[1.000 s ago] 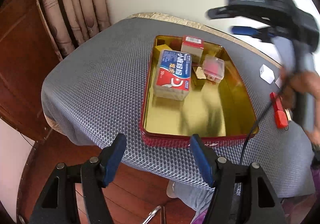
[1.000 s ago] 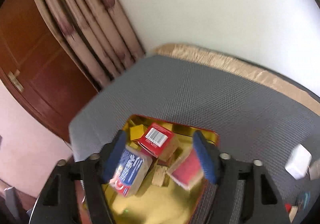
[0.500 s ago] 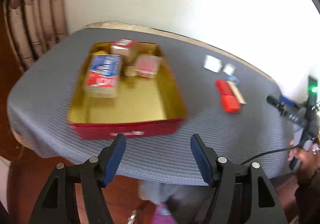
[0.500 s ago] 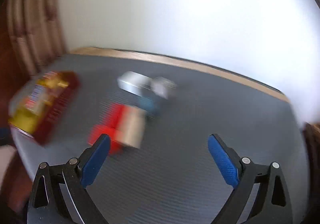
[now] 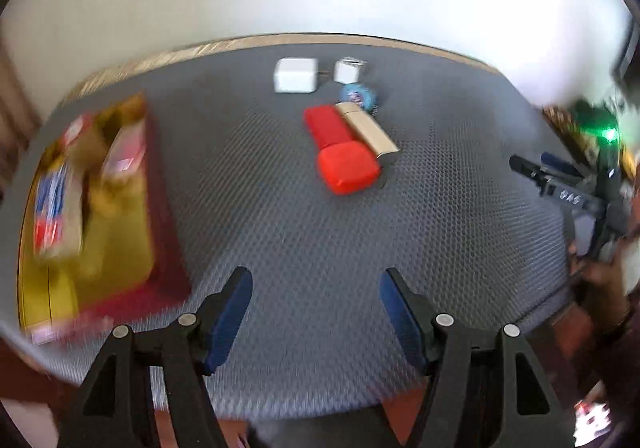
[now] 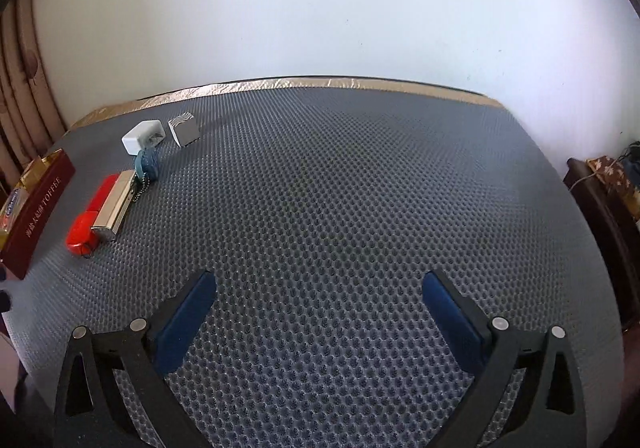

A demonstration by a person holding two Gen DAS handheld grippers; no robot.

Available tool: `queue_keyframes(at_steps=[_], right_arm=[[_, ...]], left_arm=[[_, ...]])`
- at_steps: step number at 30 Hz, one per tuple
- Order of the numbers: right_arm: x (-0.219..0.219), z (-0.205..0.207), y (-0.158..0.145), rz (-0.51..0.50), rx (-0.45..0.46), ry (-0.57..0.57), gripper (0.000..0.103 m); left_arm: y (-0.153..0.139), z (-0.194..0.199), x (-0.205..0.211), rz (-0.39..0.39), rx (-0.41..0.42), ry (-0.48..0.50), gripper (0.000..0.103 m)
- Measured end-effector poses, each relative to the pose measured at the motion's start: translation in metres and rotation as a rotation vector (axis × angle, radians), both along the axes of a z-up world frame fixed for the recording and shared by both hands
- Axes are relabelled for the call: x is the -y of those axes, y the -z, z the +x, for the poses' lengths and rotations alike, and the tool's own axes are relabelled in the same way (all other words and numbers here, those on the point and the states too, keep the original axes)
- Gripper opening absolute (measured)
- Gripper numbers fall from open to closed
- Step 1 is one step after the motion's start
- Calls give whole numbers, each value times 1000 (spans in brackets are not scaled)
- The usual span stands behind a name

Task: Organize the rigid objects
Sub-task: 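Grasp the red square case with the left gripper and lift it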

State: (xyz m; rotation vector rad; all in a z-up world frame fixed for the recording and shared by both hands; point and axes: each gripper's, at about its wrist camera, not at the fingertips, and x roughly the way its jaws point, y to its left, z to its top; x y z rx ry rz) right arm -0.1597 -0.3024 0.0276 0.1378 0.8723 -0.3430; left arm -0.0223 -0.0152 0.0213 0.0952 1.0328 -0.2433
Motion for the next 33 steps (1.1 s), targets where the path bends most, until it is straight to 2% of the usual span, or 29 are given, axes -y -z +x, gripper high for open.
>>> queue_keyframes(at_steps=[4,7,11,21,33], right_arm=[[2,-8,-5,31,42,-1,103],[2,-10,-6,38,44,-14,103],[0,-9,-5,48,41,-26,103],[3,-6,-3,72,37,-47,103],[0,0,0,92,21,-65,103]], left_arm=[[13,31,10,-31,-64,80,68],[22,57,16,-45,-124,90,68],[19,80,19,-101,-138,100,68],[36,115,37,-29,-166,110,68],[37,145,42,-47,-154,92,68]])
